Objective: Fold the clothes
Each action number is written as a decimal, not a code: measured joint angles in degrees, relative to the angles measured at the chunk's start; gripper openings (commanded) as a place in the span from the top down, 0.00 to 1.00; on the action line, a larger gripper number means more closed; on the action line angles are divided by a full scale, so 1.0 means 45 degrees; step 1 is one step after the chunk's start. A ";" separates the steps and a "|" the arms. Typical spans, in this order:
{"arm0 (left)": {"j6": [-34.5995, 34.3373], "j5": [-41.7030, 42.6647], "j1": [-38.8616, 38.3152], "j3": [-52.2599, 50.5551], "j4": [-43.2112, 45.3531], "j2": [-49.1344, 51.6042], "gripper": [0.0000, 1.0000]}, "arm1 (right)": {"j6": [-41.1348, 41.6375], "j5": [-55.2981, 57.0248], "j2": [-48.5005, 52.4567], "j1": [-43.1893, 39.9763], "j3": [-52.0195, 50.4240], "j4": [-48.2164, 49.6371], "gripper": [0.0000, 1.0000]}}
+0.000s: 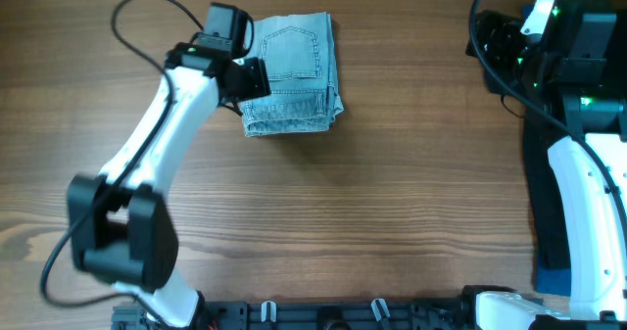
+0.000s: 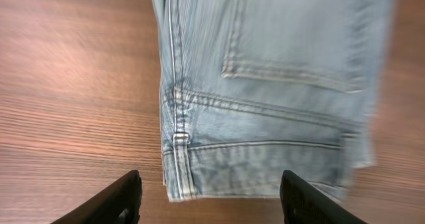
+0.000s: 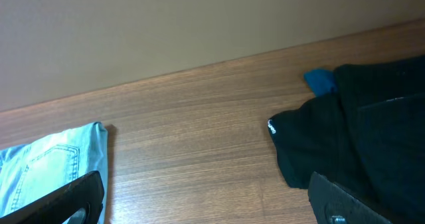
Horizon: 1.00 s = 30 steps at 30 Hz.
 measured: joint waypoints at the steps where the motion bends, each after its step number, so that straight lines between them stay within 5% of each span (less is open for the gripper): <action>1: 0.0000 -0.0005 0.0000 0.0019 -0.0010 -0.0238 0.34 | 0.0000 0.0000 0.0000 0.0000 0.0000 0.0000 0.01; 15: -0.0680 -0.0165 0.0000 -0.0005 0.1273 0.3541 0.37 | 0.0000 0.0000 0.0000 0.0000 0.0000 0.0005 0.01; 16: -0.0777 -0.0131 -0.0005 0.0015 0.1316 0.3657 0.40 | 0.0000 0.0000 0.0000 0.0000 0.0000 0.0000 0.01; 19: -0.0976 -0.0063 -0.0039 0.0155 0.1258 0.3784 0.76 | 0.0000 0.0000 0.0000 0.0000 0.0000 0.0000 0.00; 30: -0.0981 -0.0962 0.0763 0.0515 0.0826 0.3866 0.81 | 0.0000 0.0000 0.0010 0.0000 0.0000 0.0000 0.01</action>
